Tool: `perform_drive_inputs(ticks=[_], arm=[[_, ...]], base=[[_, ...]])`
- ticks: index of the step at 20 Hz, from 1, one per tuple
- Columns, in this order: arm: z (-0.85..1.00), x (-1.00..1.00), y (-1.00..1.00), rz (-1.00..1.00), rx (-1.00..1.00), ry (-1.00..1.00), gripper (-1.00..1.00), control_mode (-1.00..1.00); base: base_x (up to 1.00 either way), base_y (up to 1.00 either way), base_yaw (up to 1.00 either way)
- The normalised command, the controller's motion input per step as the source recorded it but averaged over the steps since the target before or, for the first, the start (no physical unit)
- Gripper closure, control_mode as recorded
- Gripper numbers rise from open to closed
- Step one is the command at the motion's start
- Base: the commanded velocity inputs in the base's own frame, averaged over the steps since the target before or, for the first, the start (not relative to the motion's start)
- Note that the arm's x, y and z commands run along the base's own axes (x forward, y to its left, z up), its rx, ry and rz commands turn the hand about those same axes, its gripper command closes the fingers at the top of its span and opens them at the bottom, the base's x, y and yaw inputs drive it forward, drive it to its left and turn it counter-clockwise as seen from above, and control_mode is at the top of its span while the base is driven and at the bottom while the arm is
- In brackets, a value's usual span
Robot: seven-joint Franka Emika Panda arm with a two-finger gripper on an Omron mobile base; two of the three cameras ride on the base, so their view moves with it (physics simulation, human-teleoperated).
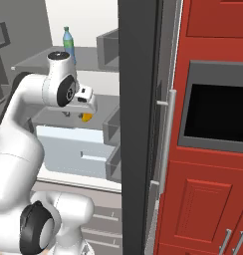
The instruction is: Place the condiment bottle and mustard from the counter to the top shelf of the fridge. If the existing items in the fridge are on the top shelf, move them to other shelves.
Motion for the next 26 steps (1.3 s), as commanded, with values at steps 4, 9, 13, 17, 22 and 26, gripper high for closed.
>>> perform_drive_inputs(ticks=[4,9,13,17,22,26], arm=[[0.03,-0.11,0.05,0.00,-0.02,-0.09,-1.00,-1.00],[0.31,-0.16,0.44,0.00,-0.11,-0.38,-1.00,-1.00],[0.51,-0.25,0.36,0.00,-0.03,-0.45,-1.00,-1.00],[0.62,-0.14,0.16,0.00,0.00,-0.40,-1.00,-1.00],[0.75,0.00,0.03,0.00,0.10,-0.31,-1.00,-1.00],[0.88,0.03,0.04,0.01,0.09,-0.15,-1.00,-1.00]], base=[[0.00,0.00,0.00],[0.00,0.00,0.00],[0.00,0.00,0.00],[0.00,0.00,0.00],[0.00,0.00,0.00],[0.00,0.00,0.00]])
